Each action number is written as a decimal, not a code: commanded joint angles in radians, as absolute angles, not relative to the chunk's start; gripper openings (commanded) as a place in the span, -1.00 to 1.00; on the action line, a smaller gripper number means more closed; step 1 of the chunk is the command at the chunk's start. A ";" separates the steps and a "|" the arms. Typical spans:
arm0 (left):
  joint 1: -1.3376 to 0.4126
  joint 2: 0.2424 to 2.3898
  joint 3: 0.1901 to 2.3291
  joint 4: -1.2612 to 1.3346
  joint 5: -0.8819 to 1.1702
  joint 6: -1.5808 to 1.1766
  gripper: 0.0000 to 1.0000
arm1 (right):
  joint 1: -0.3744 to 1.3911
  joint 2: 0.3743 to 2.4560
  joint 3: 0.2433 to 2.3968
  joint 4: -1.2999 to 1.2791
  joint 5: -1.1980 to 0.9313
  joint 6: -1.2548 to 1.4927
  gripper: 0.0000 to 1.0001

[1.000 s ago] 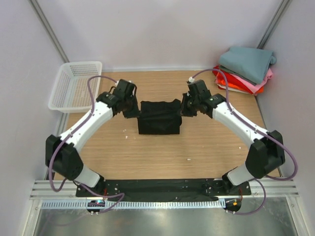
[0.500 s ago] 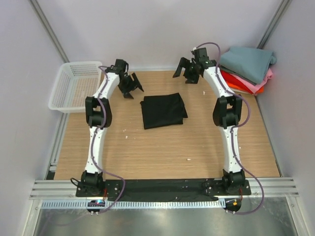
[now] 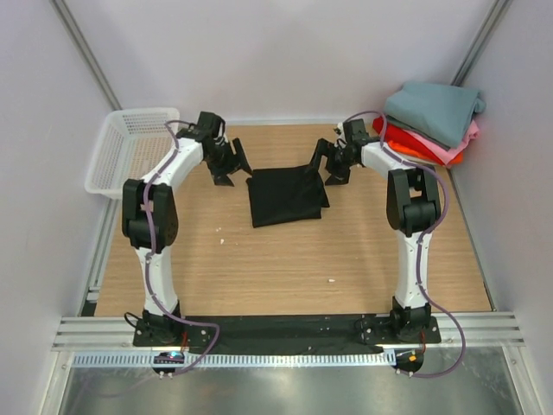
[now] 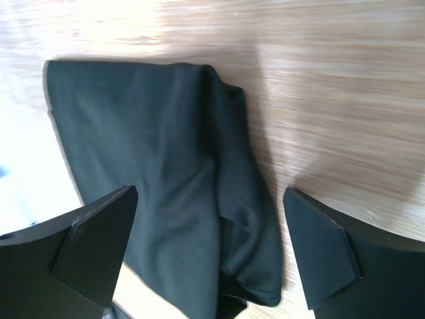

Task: Fold and stack the t-shirts
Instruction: Neatly place the folded tshirt to the corner

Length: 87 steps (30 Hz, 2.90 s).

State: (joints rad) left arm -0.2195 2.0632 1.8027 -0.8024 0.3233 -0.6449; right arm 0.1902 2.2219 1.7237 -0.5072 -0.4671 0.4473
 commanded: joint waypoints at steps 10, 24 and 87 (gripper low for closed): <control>-0.219 2.106 1.623 -0.703 0.319 -0.611 0.41 | 0.284 2.273 1.570 -0.283 -0.598 0.515 0.76; -0.236 2.169 1.608 -0.675 0.342 -0.614 0.35 | 0.281 2.276 1.393 -0.022 -0.712 0.669 0.01; -0.244 0.931 0.914 -0.805 0.121 -0.486 0.59 | -0.103 2.372 2.614 -0.536 -0.775 0.624 -0.97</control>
State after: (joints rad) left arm -0.2420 0.9573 0.9089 -0.8688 0.1448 -0.5087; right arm -0.1009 2.3852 2.5481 -0.6258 -0.6960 0.5560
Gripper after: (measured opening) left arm 0.795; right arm 0.051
